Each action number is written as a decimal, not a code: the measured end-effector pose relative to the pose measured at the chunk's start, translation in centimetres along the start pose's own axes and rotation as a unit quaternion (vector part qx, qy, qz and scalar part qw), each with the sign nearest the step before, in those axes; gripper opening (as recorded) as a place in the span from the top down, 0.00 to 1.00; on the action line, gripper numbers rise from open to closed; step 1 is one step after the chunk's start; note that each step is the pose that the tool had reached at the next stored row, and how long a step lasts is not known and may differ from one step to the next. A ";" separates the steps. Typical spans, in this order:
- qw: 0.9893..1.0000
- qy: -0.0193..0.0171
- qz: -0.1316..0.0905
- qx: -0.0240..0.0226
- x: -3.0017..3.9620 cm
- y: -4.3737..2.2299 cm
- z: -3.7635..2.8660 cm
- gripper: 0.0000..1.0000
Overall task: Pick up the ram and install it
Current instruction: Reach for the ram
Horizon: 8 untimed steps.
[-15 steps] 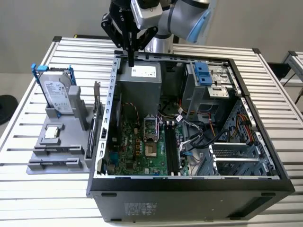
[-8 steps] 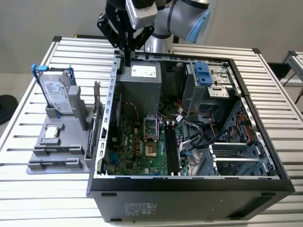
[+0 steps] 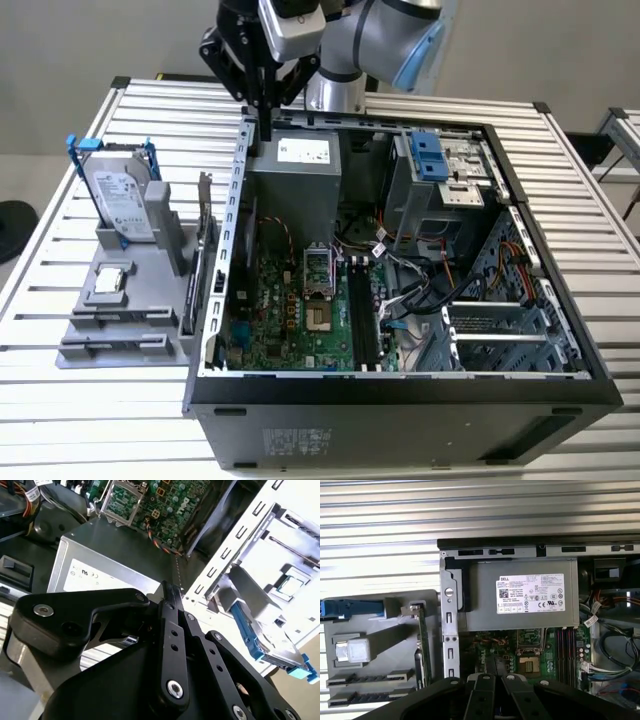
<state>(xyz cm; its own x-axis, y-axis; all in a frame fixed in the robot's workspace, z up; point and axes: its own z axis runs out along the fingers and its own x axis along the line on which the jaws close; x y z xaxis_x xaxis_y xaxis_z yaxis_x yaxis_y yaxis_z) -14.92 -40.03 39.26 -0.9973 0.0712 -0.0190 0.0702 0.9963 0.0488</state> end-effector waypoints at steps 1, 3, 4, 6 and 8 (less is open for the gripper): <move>1.000 0.000 0.000 0.000 0.05 -0.01 0.00 1.00; 1.000 0.000 0.000 0.000 0.14 -0.02 -0.01 1.00; 1.000 0.000 0.000 0.000 0.19 -0.02 0.00 1.00; 1.000 0.000 0.000 0.000 0.29 -0.03 -0.01 1.00; 1.000 0.000 0.000 0.000 0.39 -0.03 -0.01 1.00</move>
<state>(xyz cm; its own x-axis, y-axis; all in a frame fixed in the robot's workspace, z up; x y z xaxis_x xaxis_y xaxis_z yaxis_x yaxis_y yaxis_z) -15.31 -40.04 39.26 -0.9973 0.0712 -0.0190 0.0702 0.9963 0.0487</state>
